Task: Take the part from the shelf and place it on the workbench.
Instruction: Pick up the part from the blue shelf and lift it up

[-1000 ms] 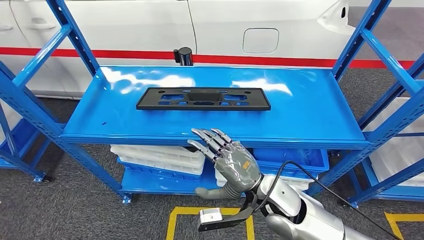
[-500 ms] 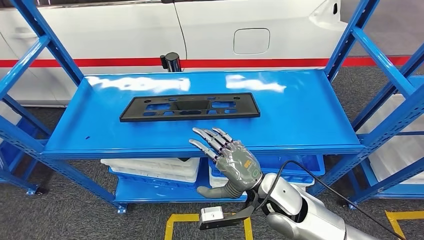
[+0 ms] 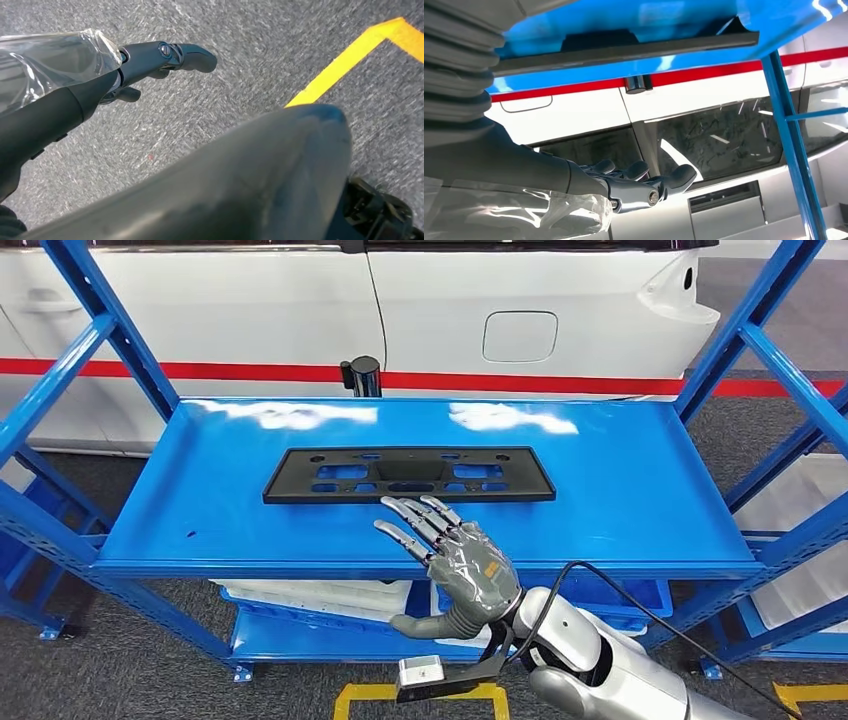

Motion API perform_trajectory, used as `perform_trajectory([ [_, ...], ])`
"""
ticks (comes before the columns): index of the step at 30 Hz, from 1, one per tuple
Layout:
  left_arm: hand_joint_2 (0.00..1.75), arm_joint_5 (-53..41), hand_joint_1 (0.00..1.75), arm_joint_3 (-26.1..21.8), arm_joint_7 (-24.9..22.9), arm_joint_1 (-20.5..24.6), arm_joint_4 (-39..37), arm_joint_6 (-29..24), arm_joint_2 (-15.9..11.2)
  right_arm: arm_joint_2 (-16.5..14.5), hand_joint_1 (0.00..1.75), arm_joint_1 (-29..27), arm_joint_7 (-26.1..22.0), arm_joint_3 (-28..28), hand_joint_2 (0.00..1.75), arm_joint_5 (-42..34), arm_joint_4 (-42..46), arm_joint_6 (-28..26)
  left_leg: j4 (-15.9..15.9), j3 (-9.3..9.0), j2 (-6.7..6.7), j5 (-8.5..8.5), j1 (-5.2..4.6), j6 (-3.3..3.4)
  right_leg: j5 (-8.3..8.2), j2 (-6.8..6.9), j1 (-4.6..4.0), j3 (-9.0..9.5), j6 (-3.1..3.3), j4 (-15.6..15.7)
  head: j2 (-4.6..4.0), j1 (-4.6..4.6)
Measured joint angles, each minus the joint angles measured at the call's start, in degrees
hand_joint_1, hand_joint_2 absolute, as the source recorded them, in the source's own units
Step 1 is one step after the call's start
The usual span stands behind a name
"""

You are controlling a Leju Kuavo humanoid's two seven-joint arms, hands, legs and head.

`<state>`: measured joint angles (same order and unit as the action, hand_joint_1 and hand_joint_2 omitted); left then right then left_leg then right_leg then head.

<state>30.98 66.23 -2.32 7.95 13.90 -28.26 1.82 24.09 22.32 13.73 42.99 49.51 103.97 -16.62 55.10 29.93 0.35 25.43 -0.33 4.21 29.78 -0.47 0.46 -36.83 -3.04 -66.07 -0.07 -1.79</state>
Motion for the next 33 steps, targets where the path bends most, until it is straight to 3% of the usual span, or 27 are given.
perform_trajectory([
  [1, 0.00, 0.0, 0.00, 0.0, 0.0, 0.0, 0.0, 0.0, 0.0, 0.0, 0.00, 0.0, 0.0, 0.0, 0.00, 0.0, 0.0, 0.0, 0.0, -0.53, 0.02, 0.42, -0.03, -0.10, -2.61, 0.08, -0.14, 1.34, 0.34, 4.1, 0.00, 0.03],
  [3, 0.00, 0.0, 0.00, 0.0, 0.0, 0.1, 0.0, 0.0, 0.0, 0.0, 0.00, 0.1, -0.1, 0.1, 0.00, -0.1, -0.1, 0.2, -0.2, -1.20, 0.03, 1.16, -0.07, -0.56, -4.19, 0.33, -0.62, 3.20, 0.94, 9.4, 0.00, 0.09],
  [5, 0.00, -0.1, 0.00, 0.0, -0.1, 0.1, 0.0, 0.0, 0.1, 0.0, 0.00, 0.2, -0.2, 0.3, 0.00, -0.2, -0.1, 0.5, 0.2, -1.53, -0.03, 1.38, -0.14, -1.22, -3.81, 0.41, -0.89, 3.62, 1.52, 10.3, 0.00, 0.13],
  [7, 0.00, -0.1, 0.00, 0.0, -0.1, 0.1, 0.0, 0.0, 0.1, 0.0, 0.00, 0.3, -0.4, 0.4, 0.00, -0.3, -0.1, 0.7, 1.6, -1.57, -0.09, 1.82, -0.15, -1.74, -4.71, 0.41, -0.55, 4.70, 2.20, 10.8, 0.00, 0.13],
  [8, 0.00, -0.1, 0.00, 0.0, -0.1, 0.2, 0.0, 0.0, 0.1, -0.1, 0.00, 0.4, -0.5, 0.5, 0.00, -0.3, -0.1, 0.9, 3.3, -0.85, -0.09, 2.53, -0.09, -1.97, -4.57, 0.45, -0.35, 5.30, 2.50, 10.9, 0.00, 0.20],
  [10, 0.00, -0.2, 0.00, 0.0, -0.1, 0.4, 0.0, 0.0, 0.1, -0.2, 0.00, 0.6, -0.7, 0.6, 0.00, -0.4, -0.1, 1.1, 9.6, 2.83, -0.10, 5.09, 0.23, -2.58, -4.11, 0.50, -0.15, 6.03, 2.90, 11.0, 0.00, 0.37],
  [12, 0.00, -0.2, 0.00, 0.0, -0.1, 0.4, 0.0, 0.0, 0.1, -0.4, 0.00, 0.7, -0.8, 0.9, 0.87, -0.6, -0.2, 1.6, 16.2, 7.69, -0.10, 7.21, 0.61, -3.29, -3.51, 0.38, -0.11, 6.41, 2.95, 11.0, 0.00, 0.45],
  [13, 0.00, -0.2, 0.00, 0.0, -0.1, 0.3, 0.0, 0.0, 0.1, -0.4, 0.00, 0.6, -0.9, 1.1, 1.31, -0.7, -0.3, 1.9, 17.2, 9.12, -0.10, 6.97, 0.76, -3.57, -3.17, 0.28, -0.07, 6.75, 2.85, 11.0, 0.00, 0.46],
  [14, 0.00, -0.3, 0.00, 0.0, -0.1, 0.2, 0.0, 0.1, 0.1, -0.4, 0.00, 0.7, -1.0, 1.3, 1.75, -0.8, -0.3, 2.2, 15.9, 9.40, -0.10, 5.42, 0.88, -3.78, -2.81, 0.19, 0.01, 7.24, 2.70, 11.0, 0.00, 0.46],
  [16, 0.00, -0.5, 0.00, 0.0, -0.2, 0.1, 0.0, 0.1, 0.1, -0.5, 0.00, 0.7, -1.3, 1.6, 1.75, -1.0, -0.4, 2.8, 8.4, 7.45, -0.11, -0.20, 1.05, -3.98, -1.95, 0.11, 0.18, 8.42, 2.24, 11.0, 0.00, 0.46],
  [18, 0.00, -0.8, 0.00, 0.0, -0.3, 0.2, 0.0, 0.3, 0.1, -0.7, 0.00, 1.0, -1.5, 2.0, 1.75, -1.1, -0.6, 3.8, 2.2, 5.74, -0.11, -3.21, 0.84, -3.54, -1.27, 0.09, 0.14, 8.92, 1.70, 11.0, -0.01, 0.50],
  [23, 0.00, -1.1, 0.00, 0.0, -0.7, 0.1, 0.0, 0.7, 0.1, -0.9, 0.00, 2.2, -1.5, 3.1, 1.75, -1.4, -1.3, 7.1, 0.5, 4.81, -0.05, -3.42, 0.60, -1.24, 0.49, 0.17, 0.18, 8.53, 0.24, 9.9, 0.00, 0.38],
  [25, 0.00, -1.4, 0.00, 0.0, -0.6, 0.4, 0.0, 1.0, 0.1, -0.9, 0.00, 3.3, -0.6, 3.7, 1.75, -1.1, -1.9, 9.7, 0.1, 4.21, -0.04, -3.19, 0.69, -0.65, 3.26, 0.23, 0.28, 5.29, -0.10, 3.6, 0.00, 0.28],
  [27, 0.00, -1.6, 0.00, 0.0, -0.3, 0.6, 0.0, 1.3, 0.2, -1.0, 0.00, 4.3, 1.0, 4.5, 1.75, 0.0, -2.8, 12.4, 0.1, 3.88, -0.01, -2.82, 0.66, -0.31, 5.58, 0.23, 0.29, 0.19, -0.33, -4.5, 0.00, 0.25],
  [28, 0.00, -1.7, 0.00, 0.0, -0.2, 0.6, 0.0, 1.4, 0.3, -1.0, 0.00, 4.8, 1.7, 4.9, 1.75, 0.6, -3.4, 13.6, 0.1, 3.68, 0.03, -2.62, 0.64, -0.27, 5.37, 0.23, 0.31, -1.55, -0.38, -6.5, 0.00, 0.24],
  [29, 0.00, -1.7, 0.00, 0.0, -0.2, 0.6, 0.0, 1.5, 0.3, -1.0, 0.00, 5.3, 2.4, 5.3, 1.75, 1.1, -4.0, 14.5, 0.1, 3.42, 0.09, -2.41, 0.65, -0.30, 3.95, 0.24, 0.34, -2.13, -0.39, -6.0, 0.00, 0.24],
  [31, 0.00, -1.9, 0.00, 0.0, -0.2, 0.7, 0.0, 1.7, 0.3, -1.0, 0.00, 6.5, 3.2, 6.0, 1.75, 1.7, -5.2, 15.8, 0.1, 2.65, 0.22, -1.92, 0.65, -0.55, -1.36, 0.26, 0.37, 0.04, -0.22, 1.2, 0.00, 0.23],
  [33, 0.00, -2.0, 0.00, 0.0, -0.2, 0.8, 0.0, 1.9, 0.4, -1.0, 0.00, 7.6, 3.7, 6.4, 1.75, 1.9, -6.2, 16.4, 0.1, 2.10, 0.30, -1.41, 0.43, -1.06, -4.83, 0.25, 0.12, 2.97, 0.18, 8.5, 0.00, 0.26],
])
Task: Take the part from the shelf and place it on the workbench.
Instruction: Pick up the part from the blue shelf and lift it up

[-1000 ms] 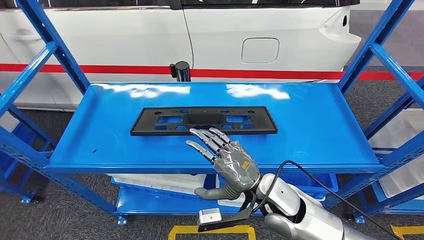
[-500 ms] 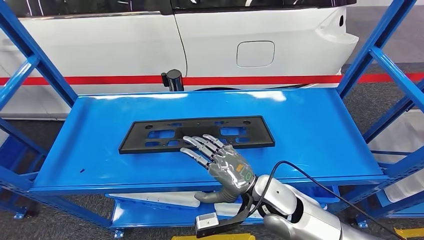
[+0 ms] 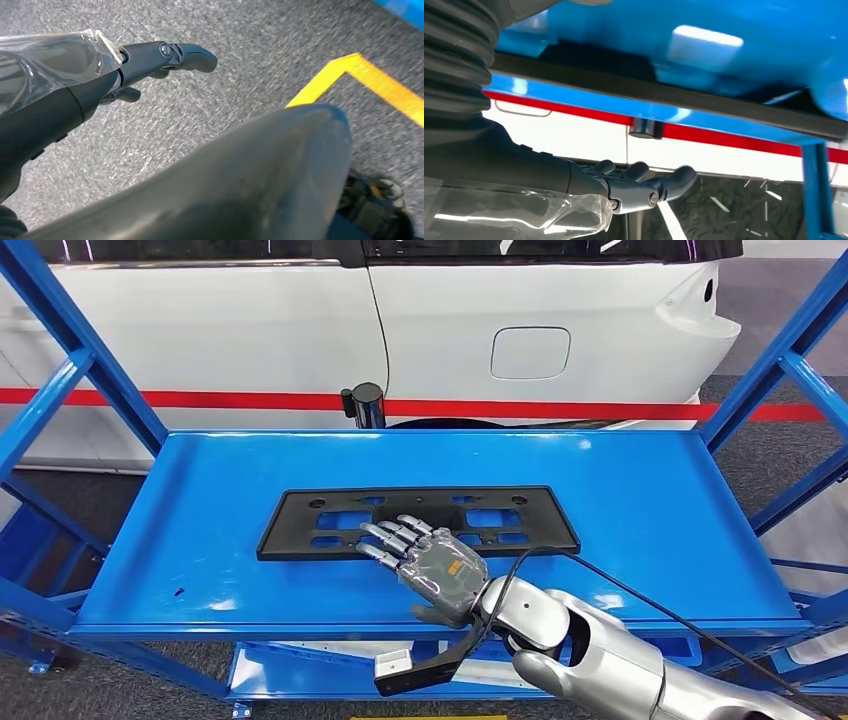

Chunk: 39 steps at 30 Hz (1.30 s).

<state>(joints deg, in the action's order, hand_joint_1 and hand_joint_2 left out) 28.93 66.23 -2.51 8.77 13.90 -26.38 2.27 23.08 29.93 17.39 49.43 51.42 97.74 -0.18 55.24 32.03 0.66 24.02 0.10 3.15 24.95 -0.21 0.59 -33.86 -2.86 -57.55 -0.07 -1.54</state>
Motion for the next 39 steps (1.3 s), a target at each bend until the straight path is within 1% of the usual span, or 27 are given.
perform_trajectory([
  [1, 0.00, 0.0, 0.00, 0.0, 0.0, 0.0, 0.0, 0.0, 0.0, 0.0, 0.00, 0.3, 0.1, 0.2, 1.75, 0.1, -0.4, 0.1, 0.0, -0.10, 0.02, 0.16, -0.07, -0.27, -0.45, -0.02, -0.15, 0.67, 0.24, 1.6, 0.00, 0.02],
  [4, 0.00, -0.1, 0.00, 0.0, 0.0, 0.1, 0.0, 0.1, 0.1, -0.1, 0.00, 1.2, 0.6, 0.8, 1.75, 0.1, -1.6, 0.8, 0.0, -0.12, -0.01, 0.49, 0.07, -1.17, -0.45, -0.10, -0.25, 0.85, 1.16, 2.3, 0.00, 0.03],
  [5, 0.00, -0.1, 0.00, 0.0, 0.0, 0.1, 0.0, 0.1, 0.1, -0.1, 0.00, 1.6, 1.0, 1.0, 1.75, 0.0, -2.0, 1.2, 0.8, 0.27, -0.05, 1.07, 0.14, -1.50, -0.52, -0.11, -0.15, 0.96, 1.50, 2.4, 0.00, 0.05],
  [6, 0.00, -0.2, 0.00, 0.0, 0.0, 0.2, 0.0, 0.1, 0.2, -0.2, 0.00, 2.1, 1.5, 1.2, 1.75, 0.0, -2.5, 1.7, 2.8, 1.22, -0.09, 2.22, 0.20, -1.81, -0.59, -0.09, -0.01, 1.08, 1.80, 2.6, 0.00, 0.08],
  [8, 0.00, -0.4, 0.00, 0.1, 0.0, 0.2, 0.0, 0.2, 0.2, -0.4, 0.00, 3.0, 2.8, 1.6, 1.75, -0.2, -4.0, 2.3, 10.4, 5.03, -0.15, 5.64, 0.34, -2.32, -0.49, -0.04, 0.05, 1.23, 2.15, 2.7, 0.00, 0.15],
  [9, 0.00, -0.6, 0.00, 0.1, 0.0, 0.1, 0.0, 0.3, 0.2, -0.5, 0.37, 3.4, 3.5, 1.8, 1.75, -0.4, -5.0, 2.5, 14.4, 7.19, -0.16, 6.99, 0.40, -2.49, -0.43, -0.03, 0.02, 1.26, 2.23, 2.6, 0.00, 0.16],
  [10, 0.00, -0.7, 0.00, 0.1, 0.0, 0.1, 0.0, 0.4, 0.2, -0.6, 0.81, 3.9, 4.1, 2.0, 1.75, -0.5, -6.1, 2.6, 16.9, 8.71, -0.17, 7.45, 0.42, -2.59, -0.36, -0.03, 0.00, 1.30, 2.27, 2.6, 0.00, 0.15],
  [11, 0.00, -0.8, 0.00, 0.1, -0.1, 0.1, 0.0, 0.5, 0.3, -0.6, 1.24, 4.5, 4.6, 2.1, 1.75, -0.5, -7.1, 2.7, 17.1, 9.15, -0.18, 6.77, 0.43, -2.61, -0.29, -0.06, 0.00, 1.36, 2.28, 2.6, 0.00, 0.15],
  [12, 0.00, -0.8, 0.00, 0.1, -0.1, 0.1, 0.0, 0.5, 0.3, -0.7, 1.68, 5.1, 5.0, 2.1, 1.75, -0.5, -8.0, 2.7, 14.8, 8.35, -0.19, 5.07, 0.43, -2.54, -0.20, -0.11, 0.00, 1.48, 2.22, 2.6, 0.00, 0.15],
  [13, 0.00, -0.8, 0.00, 0.1, 0.0, 0.1, 0.0, 0.5, 0.3, -0.8, 1.75, 5.8, 5.3, 2.2, 1.75, -0.5, -8.8, 2.8, 10.7, 6.57, -0.20, 2.75, 0.43, -2.38, -0.08, -0.17, 0.01, 1.67, 2.12, 2.6, 0.00, 0.15],
  [15, 0.00, -0.8, 0.00, 0.2, 0.0, 0.4, 0.0, 0.5, 0.4, -0.9, 1.75, 6.9, 5.5, 2.3, 1.75, -0.7, -10.5, 3.1, 2.7, 2.94, -0.20, -0.57, 0.26, -1.85, 0.24, -0.25, -0.19, 1.92, 1.72, 2.6, 0.00, 0.12],
  [16, 0.00, -0.8, 0.00, 0.2, 0.0, 0.4, 0.0, 0.5, 0.4, -0.9, 1.75, 7.4, 5.5, 2.4, 1.75, -0.8, -11.3, 3.2, 0.5, 1.95, -0.19, -1.23, 0.15, -1.57, 0.36, -0.26, -0.29, 1.95, 1.49, 2.6, 0.00, 0.09],
  [20, 0.00, -0.8, 0.00, 0.2, 0.1, 0.3, 0.0, 0.5, 0.5, -0.9, 1.75, 8.2, 5.6, 2.9, 1.75, -1.0, -13.4, 3.5, -0.6, 1.42, -0.14, -1.42, 0.02, -0.40, 1.11, -0.20, -0.16, 1.80, 0.41, 2.1, 0.00, 0.02],
  [21, 0.00, -0.8, 0.00, 0.2, 0.1, 0.4, 0.0, 0.5, 0.5, -0.9, 1.75, 8.4, 5.6, 3.0, 1.75, -1.0, -13.7, 3.7, -0.8, 1.26, -0.16, -1.48, 0.14, -0.08, 2.15, -0.16, -0.08, 1.09, 0.14, 0.4, 0.00, -0.02],
  [22, 0.00, -0.8, 0.00, 0.2, 0.1, 0.4, 0.0, 0.5, 0.5, -0.9, 1.75, 8.6, 5.7, 3.1, 1.75, -1.0, -14.0, 3.8, -0.9, 1.11, -0.19, -1.49, 0.25, 0.17, 3.73, -0.12, 0.00, -0.27, -0.05, -2.6, 0.00, -0.05],
  [24, 0.00, -0.8, 0.00, 0.2, 0.1, 0.4, 0.0, 0.5, 0.6, -0.9, 1.75, 8.8, 5.8, 3.3, 1.75, -1.1, -14.5, 4.0, -0.9, 0.97, -0.21, -1.34, 0.24, 0.45, 7.09, -0.10, 0.05, -4.42, -0.36, -10.9, 0.00, -0.11],
  [25, 0.00, -0.8, 0.00, 0.2, 0.1, 0.3, 0.0, 0.5, 0.6, -0.9, 1.75, 8.8, 5.8, 3.4, 1.75, -1.1, -14.8, 4.1, -0.9, 0.87, -0.21, -1.26, 0.24, 0.50, 7.78, -0.10, 0.10, -6.13, -0.48, -13.9, 0.00, -0.12],
  [26, 0.00, -0.8, 0.00, 0.2, 0.1, 0.3, 0.0, 0.5, 0.6, -0.9, 1.75, 8.8, 5.9, 3.5, 1.75, -1.2, -15.0, 4.3, -0.9, 0.73, -0.19, -1.15, 0.26, 0.50, 7.37, -0.09, 0.16, -6.90, -0.57, -14.8, 0.00, -0.13],
  [27, 0.00, -0.9, 0.00, 0.2, 0.1, 0.2, 0.0, 0.5, 0.6, -0.9, 1.75, 8.9, 5.9, 3.6, 1.75, -1.2, -15.1, 4.4, -0.9, 0.50, -0.14, -1.02, 0.30, 0.43, 5.81, -0.08, 0.26, -6.42, -0.63, -13.2, 0.00, -0.13],
  [29, 0.00, -0.9, 0.00, 0.2, 0.2, 0.2, 0.0, 0.5, 0.6, -0.9, 1.75, 9.3, 6.0, 3.8, 1.75, -1.4, -15.3, 4.7, -0.9, -0.06, -0.01, -0.64, 0.37, 0.06, 1.47, 0.00, 0.52, -2.86, -0.72, -5.2, 0.00, -0.13],
  [30, 0.00, -1.0, 0.00, 0.2, 0.2, 0.3, 0.0, 0.5, 0.6, -1.0, 1.75, 9.5, 6.0, 4.0, 1.75, -1.5, -15.4, 4.7, -0.8, -0.20, 0.07, -0.43, 0.26, -0.23, 0.00, -0.01, 0.53, -1.11, -0.61, -1.4, 0.00, -0.13],
  [31, 0.00, -1.0, 0.00, 0.2, 0.2, 0.3, 0.0, 0.5, 0.6, -1.0, 1.75, 9.7, 6.0, 4.2, 1.75, -1.7, -15.5, 4.7, -0.7, -0.24, 0.11, -0.29, 0.18, -0.53, -0.72, -0.04, 0.50, -0.01, -0.41, 1.1, 0.00, -0.12],
  [32, 0.00, -1.0, 0.00, 0.2, 0.2, 0.4, 0.0, 0.5, 0.6, -1.0, 1.75, 9.9, 6.1, 4.4, 1.75, -1.9, -15.6, 4.5, -0.7, -0.23, 0.14, -0.21, 0.09, -0.83, -0.77, -0.09, 0.39, 0.43, -0.13, 2.1, 0.00, -0.10],
  [34, 0.00, -1.0, 0.00, 0.2, 0.3, 0.4, 0.0, 0.4, 0.6, -1.1, 1.75, 10.0, 5.9, 4.5, 1.75, -3.0, -15.7, 3.4, -0.8, -0.21, 0.14, -0.12, 0.17, -1.43, -0.76, -0.19, 0.22, 0.48, 0.66, 2.3, 0.00, -0.09],
  [36, 0.00, -1.0, 0.00, 0.2, 0.3, 0.4, 0.0, 0.3, 0.6, -1.2, 1.75, 10.0, 5.0, 4.3, 1.75, -5.3, -15.4, 1.2, 1.0, 0.50, 0.03, 1.17, 0.37, -2.06, -0.83, -0.15, 0.28, 0.71, 1.38, 2.5, 0.00, -0.07],
  [37, 0.00, -1.0, 0.00, 0.2, 0.4, 0.4, 0.0, 0.2, 0.6, -1.3, 1.75, 9.9, 4.4, 4.1, 1.75, -6.9, -15.2, -0.5, 3.7, 1.70, -0.04, 2.64, 0.45, -2.35, -0.86, -0.10, 0.35, 0.83, 1.67, 2.6, 0.00, -0.05],
  [39, 0.00, -0.9, 0.00, 0.2, 0.4, 0.3, 0.0, 0.0, 0.6, -1.3, 1.75, 9.9, 2.8, 3.4, 1.75, -10.7, -14.4, -4.3, 12.1, 5.63, -0.14, 6.35, 0.53, -2.79, -0.75, -0.10, 0.23, 0.96, 2.02, 2.5, 0.00, -0.02],
])
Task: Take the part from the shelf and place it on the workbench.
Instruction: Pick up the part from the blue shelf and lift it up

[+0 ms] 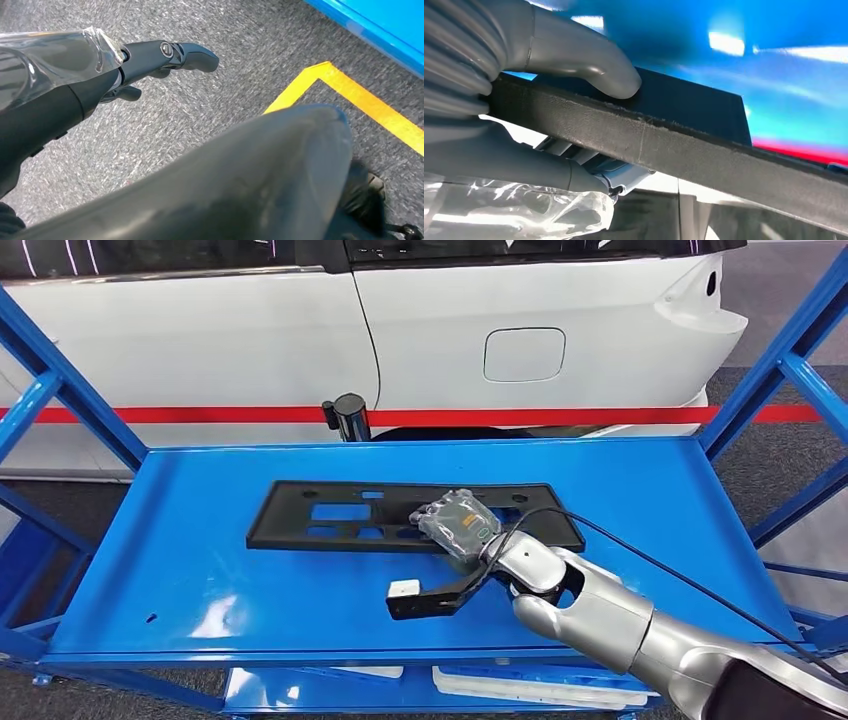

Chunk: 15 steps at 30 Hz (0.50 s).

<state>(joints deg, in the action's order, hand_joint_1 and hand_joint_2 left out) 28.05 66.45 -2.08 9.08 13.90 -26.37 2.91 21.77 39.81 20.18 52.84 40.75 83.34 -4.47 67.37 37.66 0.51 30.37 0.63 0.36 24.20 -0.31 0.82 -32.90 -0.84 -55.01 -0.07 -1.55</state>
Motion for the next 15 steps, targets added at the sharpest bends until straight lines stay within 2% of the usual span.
perform_trajectory([
  [1, 0.00, 0.1, 0.00, 0.0, 0.0, -0.1, 0.0, 0.0, 0.0, 0.0, 1.75, 0.0, -0.6, -0.4, 1.75, -1.8, 0.7, -1.6, 3.6, 1.82, -0.01, 1.11, 0.03, -0.10, 0.04, -0.06, -0.09, 0.08, 0.08, 0.0, 0.00, -0.01],
  [2, 0.00, 0.2, 0.00, 0.0, 0.1, -0.2, 0.0, 0.0, 0.0, 0.0, 1.75, -0.1, -1.2, -0.7, 1.75, -3.6, 1.7, -2.8, 5.4, 2.78, -0.01, 1.23, 0.03, -0.07, 0.10, -0.16, -0.16, 0.21, 0.13, 0.0, 0.00, -0.01],
  [3, 0.00, 0.3, 0.00, 0.0, 0.3, -0.3, 0.0, -0.1, 0.0, 0.0, 1.75, -0.2, -1.7, -1.1, 1.75, -5.4, 3.0, -3.8, 4.6, 2.58, -0.01, 0.21, 0.02, 0.06, 0.16, -0.30, -0.23, 0.34, 0.15, 0.0, 0.00, -0.01],
  [4, 0.00, 0.4, 0.00, 0.0, 0.5, -0.4, 0.0, -0.1, 0.0, 0.0, 1.75, -0.3, -2.2, -1.6, 1.75, -7.4, 4.5, -4.8, 1.4, 1.22, -0.01, -1.70, 0.00, 0.30, 0.21, -0.44, -0.28, 0.49, 0.13, 0.0, 0.00, -0.02],
  [6, 0.00, 0.6, 0.00, 0.0, 1.0, -0.4, 0.0, -0.2, -0.1, 0.0, 1.75, -0.4, -3.7, -2.8, 1.75, -11.8, 7.7, -6.8, -7.5, -2.88, -0.03, -5.59, -0.26, 0.99, 0.37, -0.67, -0.43, 0.66, -0.07, 0.0, 0.00, -0.01],
  [7, 0.44, 0.7, 0.00, 0.0, 1.3, -0.4, 0.0, -0.2, -0.2, 0.0, 1.75, -0.4, -4.5, -3.4, 1.75, -14.1, 9.3, -7.7, -10.7, -4.33, -0.04, -6.70, -0.44, 1.30, 0.45, -0.72, -0.51, 0.65, -0.24, 0.0, 0.00, -0.04],
  [8, 0.87, 0.8, 0.00, 0.0, 1.5, -0.4, 0.0, -0.3, -0.2, 0.0, 1.75, -0.6, -5.4, -4.0, 1.75, -16.4, 10.9, -8.5, -12.3, -5.06, -0.04, -7.10, -0.61, 1.54, 0.51, -0.74, -0.55, 0.62, -0.45, 0.0, 0.00, -0.05],
  [10, 1.75, 1.0, 0.00, 0.0, 2.0, -0.6, 0.0, -0.3, -0.3, 0.0, 1.75, -1.1, -8.0, -5.1, 1.75, -21.7, 14.1, -9.6, -12.8, -5.12, 0.00, -7.20, -0.78, 1.95, 0.52, -0.73, -0.50, 0.58, -0.98, 0.1, 0.00, -0.09],
  [12, 1.75, 1.3, 0.00, 0.0, 2.7, -0.8, 0.0, -0.4, -0.3, 0.1, 1.75, -1.7, -11.4, -6.2, 1.75, -28.1, 17.8, -10.4, -13.1, -5.27, -0.04, -7.48, -0.64, 2.50, 1.58, -0.63, -0.36, 0.17, -1.50, -1.1, 0.00, -0.13],
  [13, 1.75, 1.5, 0.00, -0.1, 3.1, -0.9, 0.0, -0.3, -0.3, 0.1, 1.75, -1.9, -13.1, -6.8, 1.75, -31.6, 19.8, -10.6, -13.3, -5.38, -0.09, -7.59, -0.52, 2.77, 3.06, -0.57, -0.34, -0.69, -1.70, -3.3, 0.00, -0.18],
  [15, 1.75, 2.1, 0.00, -0.2, 4.2, -0.9, 0.0, -0.1, -0.3, 0.1, 1.75, -2.7, -16.1, -7.6, 1.75, -38.4, 23.7, -10.5, -13.4, -5.54, -0.14, -7.55, -0.44, 3.07, 7.34, -0.48, -0.28, -4.11, -1.98, -11.2, 0.00, -0.28],
])
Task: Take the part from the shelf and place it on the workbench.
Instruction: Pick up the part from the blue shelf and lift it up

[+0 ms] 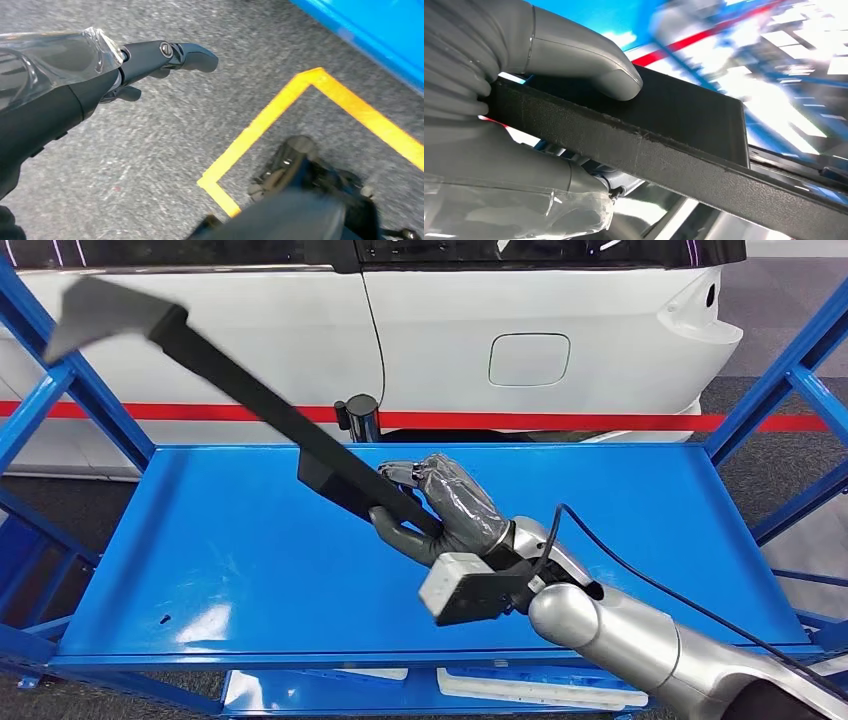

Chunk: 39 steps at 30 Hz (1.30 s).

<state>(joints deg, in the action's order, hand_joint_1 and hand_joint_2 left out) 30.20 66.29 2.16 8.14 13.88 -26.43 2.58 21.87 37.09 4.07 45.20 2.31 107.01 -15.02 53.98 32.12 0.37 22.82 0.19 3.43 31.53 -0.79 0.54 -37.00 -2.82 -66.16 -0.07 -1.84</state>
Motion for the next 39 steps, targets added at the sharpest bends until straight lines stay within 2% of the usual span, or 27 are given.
perform_trajectory([
  [1, 1.75, 0.3, 0.00, 0.0, 0.5, -0.1, 0.0, 0.1, 0.0, 0.0, 1.75, -0.6, -1.0, -0.2, 1.75, -2.6, 1.6, 0.2, 0.0, -0.05, -0.01, 0.06, 0.00, 0.09, 1.67, 0.02, 0.04, -1.92, -0.13, -4.2, 0.00, 0.00],
  [2, 1.75, 0.5, 0.00, -0.1, 0.8, -0.3, 0.0, 0.2, 0.0, 0.0, 1.75, -1.4, -1.9, -0.4, 1.75, -4.8, 3.0, 0.5, 0.0, -0.12, 0.00, 0.12, 0.02, 0.12, 2.35, 0.04, 0.09, -3.27, -0.25, -6.9, 0.00, 0.00],
  [3, 1.75, 0.7, 0.00, -0.1, 1.2, -0.4, 0.0, 0.2, 0.0, 0.0, 1.75, -2.2, -2.7, -0.5, 1.75, -6.7, 4.3, 0.9, 0.0, -0.20, 0.03, 0.20, 0.06, 0.12, 1.81, 0.09, 0.16, -3.56, -0.35, -7.3, 0.00, -0.01],
  [4, 1.75, 0.8, 0.00, -0.2, 1.6, -0.5, 0.0, 0.2, 0.0, 0.0, 1.75, -3.0, -3.6, -0.7, 1.75, -8.5, 5.6, 1.4, 0.1, -0.32, 0.09, 0.29, 0.12, 0.04, 0.13, 0.17, 0.24, -2.57, -0.42, -5.0, 0.00, -0.02],
  [6, 1.75, 1.1, 0.00, -0.5, 2.6, -0.6, 0.0, 0.2, -0.1, 0.1, 1.75, -4.6, -5.9, -1.1, 1.75, -12.7, 8.0, 2.9, 0.1, -0.63, 0.21, 0.60, 0.17, -0.36, -4.20, 0.43, 0.38, 1.74, -0.50, 4.0, 0.00, -0.02],
  [7, 1.75, 1.2, 0.00, -0.6, 3.1, -0.6, 0.0, 0.1, -0.1, 0.1, 1.75, -5.6, -7.1, -1.2, 1.75, -14.5, 8.9, 3.6, 0.2, -0.74, 0.26, 0.77, 0.09, -0.65, -5.63, 0.49, 0.37, 3.60, -0.34, 7.9, 0.00, -0.01],
  [8, 1.75, 1.3, 0.00, -0.7, 3.6, -0.6, 0.0, -0.1, -0.1, 0.1, 1.75, -6.8, -8.3, -1.3, 1.75, -15.8, 9.6, 4.3, 0.2, -0.80, 0.27, 0.90, 0.00, -0.94, -6.31, 0.52, 0.31, 4.72, -0.12, 10.3, 0.00, 0.01],
  [12, 1.75, 1.4, 0.00, -0.8, 4.7, -0.6, 0.0, -0.9, -0.2, 0.1, 1.75, -11.3, -10.8, -1.3, 1.75, -16.9, 11.5, 5.4, 0.6, -0.60, 0.23, 1.47, 0.07, -2.07, -6.51, 0.42, 0.10, 5.05, 1.29, 11.3, 0.00, 0.05],
  [14, 1.75, 1.4, 0.00, -0.9, 4.9, -0.5, 0.0, -1.0, -0.2, 0.1, 1.75, -12.3, -11.1, -1.3, 1.75, -17.0, 12.3, 5.6, 4.9, 1.35, 0.12, 4.08, 0.21, -2.61, -6.62, 0.44, 0.26, 5.11, 1.86, 11.5, 0.00, 0.13],
  [16, 1.75, 1.4, 0.00, -0.9, 5.2, -0.5, 0.0, -1.3, -0.2, 0.1, 1.75, -13.5, -11.3, -1.3, 1.75, -17.1, 13.0, 5.8, 13.5, 5.36, 0.04, 7.87, 0.27, -2.96, -6.56, 0.48, 0.15, 5.12, 2.12, 11.4, 0.00, 0.18],
  [17, 1.75, 1.3, 0.00, -0.9, 5.5, -0.5, 0.0, -1.4, -0.2, 0.1, 1.75, -14.2, -11.4, -1.3, 1.75, -17.2, 13.2, 6.0, 17.0, 7.11, 0.03, 8.96, 0.29, -3.02, -6.53, 0.50, 0.06, 5.13, 2.17, 11.4, 0.00, 0.17],
  [18, 1.75, 1.1, 0.00, -0.9, 6.0, -0.6, 0.0, -1.5, -0.2, 0.1, 1.75, -15.0, -11.5, -1.3, 1.75, -17.3, 13.3, 6.1, 18.4, 7.92, 0.03, 8.96, 0.27, -2.96, -6.49, 0.50, -0.04, 5.16, 2.22, 11.4, 0.00, 0.18],
  [19, 1.75, 0.9, 0.00, -0.9, 6.4, -0.5, 0.0, -1.5, -0.2, 0.1, 1.75, -15.6, -11.7, -1.3, 1.75, -17.3, 13.4, 6.3, 17.4, 7.52, 0.03, 7.88, 0.23, -2.79, -6.47, 0.47, -0.11, 5.21, 2.24, 11.4, 0.00, 0.18],
  [21, 1.75, 0.6, 0.00, -0.9, 7.3, -0.2, 0.0, -1.5, -0.2, 0.0, 1.75, -16.7, -12.1, -1.3, 1.75, -17.4, 13.6, 6.5, 9.4, 3.80, 0.03, 3.86, 0.01, -2.05, -6.40, 0.36, -0.21, 5.41, 2.23, 11.4, 0.00, 0.17],
  [23, 1.75, 0.9, 0.00, -1.0, 8.1, 0.2, 0.0, -1.1, -0.2, 0.0, 1.75, -17.5, -12.4, -1.3, 1.75, -17.4, 13.7, 6.7, 2.1, 0.29, -0.02, 1.35, -0.36, -1.37, -6.28, 0.27, -0.41, 5.42, 2.02, 11.4, 0.00, 0.16],
  [24, 1.75, 1.0, 0.00, -1.0, 8.5, 0.4, 0.0, -0.9, -0.2, -0.1, 1.75, -17.9, -12.5, -1.3, 1.75, -17.5, 13.7, 6.8, 0.6, -0.41, -0.04, 1.05, -0.54, -1.19, -6.24, 0.27, -0.45, 5.37, 1.84, 11.3, 0.00, 0.15],
  [26, 1.75, 0.8, 0.00, -1.0, 8.7, 0.5, 0.0, -0.5, -0.2, -0.1, 1.75, -18.3, -12.6, -1.4, 1.75, -17.6, 13.7, 6.9, 0.1, -0.54, -0.06, 0.94, -0.59, -0.97, -6.25, 0.30, -0.47, 5.36, 1.33, 11.4, 0.00, 0.13],
  [28, 1.75, 0.6, 0.00, -1.0, 8.5, 0.6, 0.0, -0.5, -0.1, -0.1, 1.75, -18.5, -12.6, -1.5, 1.75, -17.7, 13.8, 7.0, -0.4, -0.80, -0.09, 0.59, -0.31, -0.45, -5.17, 0.36, -0.40, 4.96, 0.74, 10.1, 0.00, 0.06],
  [29, 1.75, 0.5, 0.00, -1.0, 8.5, 0.7, 0.0, -0.4, -0.1, -0.1, 1.75, -18.6, -12.6, -1.6, 1.75, -17.8, 13.8, 7.0, -0.6, -0.93, -0.11, 0.44, -0.14, -0.21, -3.69, 0.38, -0.37, 3.98, 0.48, 7.8, 0.00, 0.00],
  [31, 1.75, 0.6, 0.00, -1.0, 8.5, 0.8, 0.0, -0.3, 0.0, -0.1, 1.75, -19.0, -12.7, -1.8, 1.75, -18.1, 13.8, 7.0, -0.6, -0.96, -0.14, 0.40, -0.04, 0.01, 0.26, 0.42, -0.16, 0.42, 0.07, -0.1, 0.00, -0.09],
  [32, 1.75, 0.8, 0.00, -1.0, 8.5, 0.8, 0.0, -0.2, 0.1, -0.1, 1.75, -19.2, -12.6, -1.8, 1.75, -18.4, 13.8, 7.0, -0.6, -0.95, -0.14, 0.41, -0.03, 0.03, 1.63, 0.42, -0.06, -1.36, -0.11, -3.8, 0.00, -0.10],
  [33, 1.75, 1.0, 0.00, -1.0, 8.5, 0.8, 0.0, -0.1, 0.1, -0.1, 1.75, -19.4, -12.5, -1.9, 1.75, -18.8, 13.8, 7.0, -0.6, -0.95, -0.14, 0.43, 0.00, 0.03, 1.94, 0.43, 0.06, -2.36, -0.28, -5.7, 0.00, -0.10],
  [34, 1.75, 1.3, 0.00, -1.0, 8.5, 0.7, 0.0, 0.0, 0.1, -0.1, 1.75, -19.5, -12.4, -1.9, 1.75, -19.3, 13.8, 6.8, -0.6, -1.00, -0.11, 0.46, 0.05, 0.00, 1.05, 0.44, 0.19, -2.18, -0.41, -5.2, 0.00, -0.11],
  [35, 1.75, 1.6, 0.00, -1.0, 8.4, 0.7, 0.0, 0.1, 0.2, -0.1, 1.75, -19.6, -12.3, -2.1, 1.75, -19.8, 13.8, 6.7, -0.6, -1.09, -0.07, 0.51, 0.13, -0.08, -0.80, 0.47, 0.35, -0.80, -0.53, -2.3, 0.00, -0.11],
  [37, 1.75, 2.1, 0.00, -1.1, 8.2, 0.7, 0.0, 0.2, 0.2, -0.1, 1.75, -19.6, -12.3, -2.4, 1.75, -20.5, 13.8, 6.1, -0.3, -1.23, 0.02, 0.74, 0.11, -0.49, -4.73, 0.51, 0.59, 3.46, -0.68, 6.3, 0.00, -0.11],
  [38, 1.75, 2.3, 0.00, -1.2, 8.1, 0.7, 0.0, 0.2, 0.2, -0.2, 1.75, -19.6, -12.3, -2.6, 1.75, -20.8, 13.8, 5.9, -0.2, -1.21, 0.05, 0.83, 0.02, -0.78, -5.81, 0.46, 0.63, 4.92, -0.55, 9.4, 0.00, -0.10],
  [39, 1.75, 2.4, 0.00, -1.3, 8.0, 0.7, 0.0, 0.2, 0.2, -0.2, 1.75, -19.7, -12.3, -2.7, 1.75, -20.9, 13.8, 5.6, -0.1, -1.12, 0.05, 0.85, -0.11, -1.06, -6.19, 0.38, 0.60, 5.57, -0.33, 11.0, 0.00, -0.09],
])
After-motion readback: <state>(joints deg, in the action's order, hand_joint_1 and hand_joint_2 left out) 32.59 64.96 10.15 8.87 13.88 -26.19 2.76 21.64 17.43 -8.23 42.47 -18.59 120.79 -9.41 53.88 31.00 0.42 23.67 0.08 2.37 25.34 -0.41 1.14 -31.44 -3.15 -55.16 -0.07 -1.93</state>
